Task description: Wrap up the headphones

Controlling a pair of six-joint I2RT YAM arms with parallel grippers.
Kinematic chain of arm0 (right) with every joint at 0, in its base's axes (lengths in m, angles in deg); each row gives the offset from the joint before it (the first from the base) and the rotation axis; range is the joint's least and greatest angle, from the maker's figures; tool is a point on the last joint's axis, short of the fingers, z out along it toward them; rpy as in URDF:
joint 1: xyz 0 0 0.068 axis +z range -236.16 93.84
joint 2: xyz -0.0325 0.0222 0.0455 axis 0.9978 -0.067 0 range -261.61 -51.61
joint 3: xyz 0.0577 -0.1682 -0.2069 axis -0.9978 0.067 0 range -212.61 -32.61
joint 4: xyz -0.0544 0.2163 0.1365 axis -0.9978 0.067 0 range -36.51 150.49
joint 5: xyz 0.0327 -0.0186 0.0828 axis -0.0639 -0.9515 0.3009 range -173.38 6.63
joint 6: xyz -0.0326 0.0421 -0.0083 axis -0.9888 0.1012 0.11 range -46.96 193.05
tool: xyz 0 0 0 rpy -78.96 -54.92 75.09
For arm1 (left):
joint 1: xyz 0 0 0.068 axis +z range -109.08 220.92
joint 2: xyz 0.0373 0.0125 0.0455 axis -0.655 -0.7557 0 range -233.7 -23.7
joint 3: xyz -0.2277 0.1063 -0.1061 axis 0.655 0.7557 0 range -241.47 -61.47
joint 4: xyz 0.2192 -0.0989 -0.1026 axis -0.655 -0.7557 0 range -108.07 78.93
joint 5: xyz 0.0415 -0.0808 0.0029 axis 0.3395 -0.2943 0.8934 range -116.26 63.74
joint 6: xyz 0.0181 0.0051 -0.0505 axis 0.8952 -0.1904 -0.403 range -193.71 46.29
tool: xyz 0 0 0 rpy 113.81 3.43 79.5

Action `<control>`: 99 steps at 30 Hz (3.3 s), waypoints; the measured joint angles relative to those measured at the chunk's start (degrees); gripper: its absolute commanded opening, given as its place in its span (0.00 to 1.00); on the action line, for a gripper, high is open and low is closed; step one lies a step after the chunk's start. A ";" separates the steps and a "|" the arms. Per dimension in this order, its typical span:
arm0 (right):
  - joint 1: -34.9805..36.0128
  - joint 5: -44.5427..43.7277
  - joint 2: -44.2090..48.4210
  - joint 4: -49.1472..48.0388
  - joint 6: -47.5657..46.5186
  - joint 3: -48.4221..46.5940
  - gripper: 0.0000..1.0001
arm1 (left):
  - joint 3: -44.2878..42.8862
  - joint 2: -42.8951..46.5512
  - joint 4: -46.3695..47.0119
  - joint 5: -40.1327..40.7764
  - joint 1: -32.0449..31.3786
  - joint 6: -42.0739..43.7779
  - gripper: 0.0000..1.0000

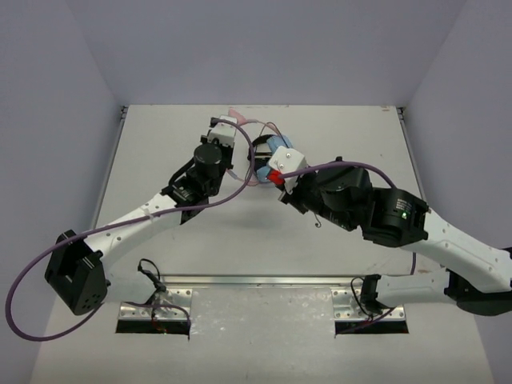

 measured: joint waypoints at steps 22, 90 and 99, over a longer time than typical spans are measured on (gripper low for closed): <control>-23.02 5.73 -13.55 8.66 -5.99 -16.24 0.01 | 10.16 3.78 1.09 -22.67 -3.54 6.91 0.00; -19.58 34.84 4.22 -52.39 27.50 44.83 0.01 | -31.10 5.46 -24.55 18.29 -12.41 -28.04 0.00; -6.95 21.46 4.90 -47.47 19.58 43.21 0.01 | -35.78 -5.46 -32.17 23.45 -5.07 -29.44 0.00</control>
